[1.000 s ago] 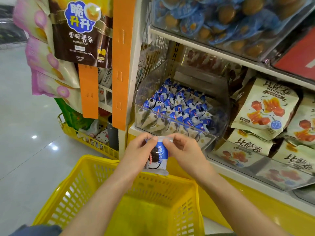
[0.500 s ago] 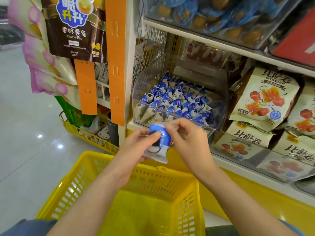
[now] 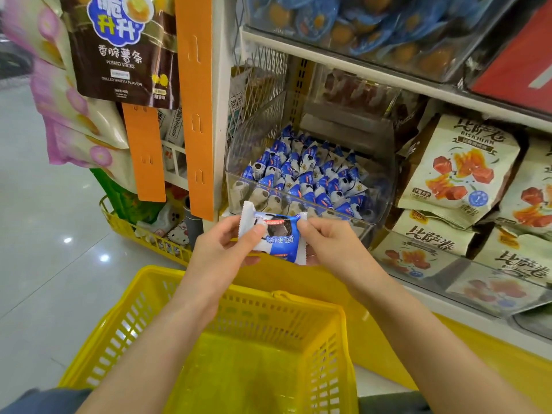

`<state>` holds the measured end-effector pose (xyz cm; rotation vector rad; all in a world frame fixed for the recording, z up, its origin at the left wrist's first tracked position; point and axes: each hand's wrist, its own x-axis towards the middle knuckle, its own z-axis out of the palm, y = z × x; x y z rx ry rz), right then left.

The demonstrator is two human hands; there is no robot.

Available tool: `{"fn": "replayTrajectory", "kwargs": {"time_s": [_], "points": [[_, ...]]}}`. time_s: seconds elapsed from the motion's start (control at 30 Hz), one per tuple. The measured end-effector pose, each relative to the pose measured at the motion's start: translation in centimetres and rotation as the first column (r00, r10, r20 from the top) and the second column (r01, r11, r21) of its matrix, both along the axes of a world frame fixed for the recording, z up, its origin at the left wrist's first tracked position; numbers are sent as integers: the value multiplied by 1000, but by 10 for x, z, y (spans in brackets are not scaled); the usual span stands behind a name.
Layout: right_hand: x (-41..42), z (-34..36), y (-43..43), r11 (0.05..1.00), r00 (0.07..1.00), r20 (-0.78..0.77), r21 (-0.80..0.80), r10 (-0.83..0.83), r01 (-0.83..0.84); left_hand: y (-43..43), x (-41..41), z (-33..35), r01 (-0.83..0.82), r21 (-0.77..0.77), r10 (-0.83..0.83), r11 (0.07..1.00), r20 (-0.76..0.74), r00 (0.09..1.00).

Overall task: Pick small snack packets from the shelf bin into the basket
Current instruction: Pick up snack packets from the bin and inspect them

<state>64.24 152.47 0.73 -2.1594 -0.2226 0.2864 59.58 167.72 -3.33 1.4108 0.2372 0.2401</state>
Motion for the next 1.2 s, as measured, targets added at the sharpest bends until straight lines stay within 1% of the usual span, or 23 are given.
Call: {"fn": "replayTrajectory", "kwargs": {"time_s": [0.07,0.1,0.13,0.17,0.2,0.27,0.3,0.33,0.37,0.43,0.5,0.63,0.67,0.73,0.77,0.83,0.9,0.97,1.0,1.07,1.13,1.17,1.2], "points": [[0,1,1,981,975,-224,189,4,40,0,1,2,-31,-8,31,999,12,999],[0,1,2,970,960,-280,237,12,57,0,1,3,-46,-10,46,999,14,999],[0,-1,4,967,959,-284,247,14,59,1,0,3,-58,-6,58,998,13,998],[1,-4,4,974,973,-232,223,8,45,2,0,3,-63,8,63,998,7,998],[2,-6,5,985,992,-124,170,-1,22,2,-1,2,-66,35,66,997,0,998],[0,-8,6,997,992,124,75,9,-19,2,-1,1,-56,155,57,986,2,998],[-2,-8,7,997,981,191,64,24,-37,2,-1,0,-42,227,41,973,6,999],[-4,-7,9,996,977,207,67,48,-63,0,-1,-1,-21,285,20,958,6,1000],[-5,-7,11,993,979,188,69,83,-97,0,-1,-1,8,320,-9,947,2,1000],[-7,-7,14,986,981,123,52,149,-156,-2,-2,-1,62,347,-67,936,2,998],[-8,-9,16,988,985,90,34,148,-151,-4,-2,-1,86,332,-91,939,-2,996],[-9,-11,17,992,997,24,96,75,-77,-5,-2,-1,26,167,-18,986,-44,999],[-9,-12,17,990,997,6,119,80,-80,-4,-2,-1,0,166,7,986,-40,999],[-10,-14,18,982,994,2,158,108,-107,-3,-2,-1,-37,243,41,969,-10,999],[-11,-16,19,980,993,23,161,118,-120,-2,-2,-1,-47,310,47,949,10,999],[-13,-18,20,984,987,120,127,109,-125,-3,-3,0,-58,430,41,901,50,998],[-15,-20,19,991,966,241,74,89,-110,-5,-4,-1,-52,471,24,880,66,998],[-18,-22,19,993,923,369,2,113,-122,-6,-4,0,-31,441,9,897,51,999],[-19,-21,18,989,879,454,-62,147,-134,-6,-3,0,-15,396,-1,918,40,999],[-23,-19,18,971,758,610,-194,232,-141,-5,-2,1,24,300,-31,954,19,999],[-24,-17,17,955,680,680,-276,277,-112,-5,-2,0,51,244,-53,968,3,999],[-24,-16,16,953,673,686,-286,278,-103,-5,-2,-1,50,230,-52,972,3,999],[-24,-15,15,959,693,673,-267,259,-99,-5,-2,-1,35,223,-37,974,7,999]]}}
